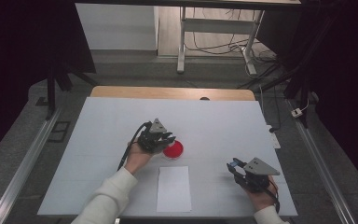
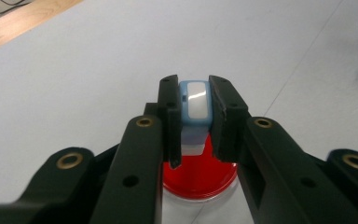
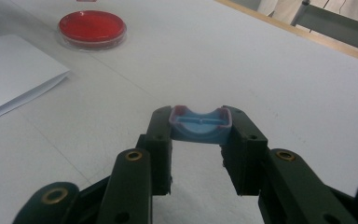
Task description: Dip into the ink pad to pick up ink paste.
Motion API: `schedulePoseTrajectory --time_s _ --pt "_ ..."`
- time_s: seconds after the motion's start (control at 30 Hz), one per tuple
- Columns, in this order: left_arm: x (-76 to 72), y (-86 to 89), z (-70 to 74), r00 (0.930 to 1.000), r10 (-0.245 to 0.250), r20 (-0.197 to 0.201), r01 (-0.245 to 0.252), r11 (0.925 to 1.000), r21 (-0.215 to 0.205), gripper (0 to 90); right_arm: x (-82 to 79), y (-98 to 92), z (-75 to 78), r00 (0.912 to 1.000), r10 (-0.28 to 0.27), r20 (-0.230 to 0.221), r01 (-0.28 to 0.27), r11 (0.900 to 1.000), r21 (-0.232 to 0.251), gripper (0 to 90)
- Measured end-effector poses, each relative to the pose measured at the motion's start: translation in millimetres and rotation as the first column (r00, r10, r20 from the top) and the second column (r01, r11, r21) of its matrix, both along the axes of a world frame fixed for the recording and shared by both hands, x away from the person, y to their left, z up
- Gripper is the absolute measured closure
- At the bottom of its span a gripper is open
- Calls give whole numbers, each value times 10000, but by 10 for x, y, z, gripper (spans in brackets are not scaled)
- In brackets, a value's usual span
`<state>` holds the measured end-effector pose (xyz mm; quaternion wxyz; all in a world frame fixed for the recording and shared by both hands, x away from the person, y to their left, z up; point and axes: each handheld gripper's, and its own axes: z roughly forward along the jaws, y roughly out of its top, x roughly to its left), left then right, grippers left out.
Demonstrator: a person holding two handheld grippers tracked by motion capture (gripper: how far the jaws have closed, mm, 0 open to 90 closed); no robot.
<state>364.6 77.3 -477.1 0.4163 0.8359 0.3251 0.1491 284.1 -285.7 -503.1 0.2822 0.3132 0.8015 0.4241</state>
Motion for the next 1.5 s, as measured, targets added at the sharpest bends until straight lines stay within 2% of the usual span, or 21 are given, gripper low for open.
schedulePoseTrajectory --time_s 0.2,0.57,0.77,1.17,1.5 --pt "25 34 -16 9996 -2 -295 -6 9996 -270 757 -1 1 3 10000 -12 14 12 10000 0 644" --pt "8 116 36 9990 -127 -425 96 9974 -715 756 -1 -4 1 10000 -24 3 24 10000 65 644" --pt "-13 137 54 9982 -294 -516 253 9965 -795 755 -3 -7 4 10000 -36 1 36 10000 42 644" --pt "-172 147 133 9944 -931 -509 887 9927 -819 755 -1 -7 -1 10000 -64 4 64 10000 27 644" --pt "-299 172 195 9896 -1370 -449 1315 9854 -1080 755 4 -4 -4 10000 -43 18 43 10000 -29 644"
